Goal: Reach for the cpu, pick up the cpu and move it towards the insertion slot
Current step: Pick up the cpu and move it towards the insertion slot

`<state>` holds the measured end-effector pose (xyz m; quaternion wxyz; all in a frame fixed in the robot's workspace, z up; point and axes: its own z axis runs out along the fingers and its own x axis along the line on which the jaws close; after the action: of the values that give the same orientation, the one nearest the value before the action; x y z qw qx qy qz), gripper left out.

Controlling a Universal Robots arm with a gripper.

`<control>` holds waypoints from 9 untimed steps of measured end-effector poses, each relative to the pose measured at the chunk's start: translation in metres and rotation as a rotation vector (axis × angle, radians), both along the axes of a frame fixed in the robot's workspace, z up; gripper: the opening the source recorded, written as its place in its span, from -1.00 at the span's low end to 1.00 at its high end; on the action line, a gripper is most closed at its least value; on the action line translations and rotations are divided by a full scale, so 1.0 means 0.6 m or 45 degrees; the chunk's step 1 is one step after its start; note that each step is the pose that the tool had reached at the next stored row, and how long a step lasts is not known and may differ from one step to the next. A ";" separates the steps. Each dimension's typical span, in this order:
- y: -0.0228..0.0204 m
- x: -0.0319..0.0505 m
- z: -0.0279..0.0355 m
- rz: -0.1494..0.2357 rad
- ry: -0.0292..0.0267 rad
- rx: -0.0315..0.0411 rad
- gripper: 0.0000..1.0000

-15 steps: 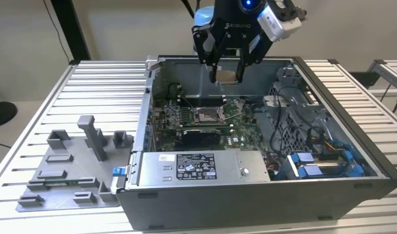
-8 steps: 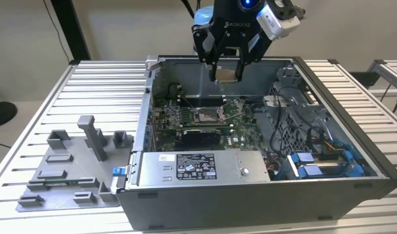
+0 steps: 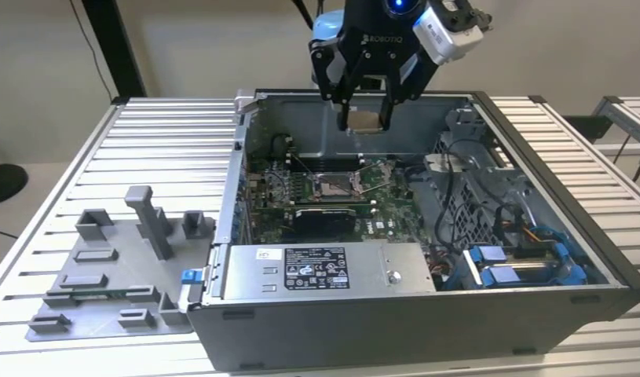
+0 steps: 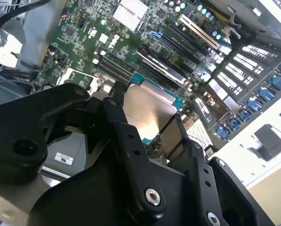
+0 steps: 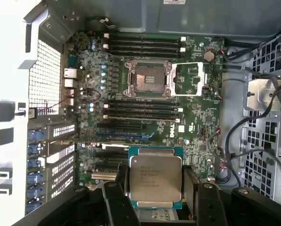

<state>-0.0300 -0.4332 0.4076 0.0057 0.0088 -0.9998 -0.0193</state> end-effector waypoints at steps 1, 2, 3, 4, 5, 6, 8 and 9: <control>0.0008 0.000 0.000 0.000 0.0000 0.0000 -1.00; 0.0020 0.000 0.000 0.000 0.0000 0.0000 -1.00; 0.0032 0.000 0.000 0.000 0.0001 0.0000 -1.00; 0.0044 0.000 0.000 0.000 0.0000 -0.0001 -1.00; 0.0057 0.000 0.000 0.000 0.0000 0.0000 -1.00; 0.0072 0.000 0.000 0.000 0.0000 0.0001 -1.00; 0.0112 0.000 0.000 0.000 0.0000 -0.0001 -1.00; 0.0130 0.000 0.000 0.000 0.0000 -0.0001 -1.00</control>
<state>-0.0300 -0.4254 0.4075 0.0057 0.0088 -0.9998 -0.0193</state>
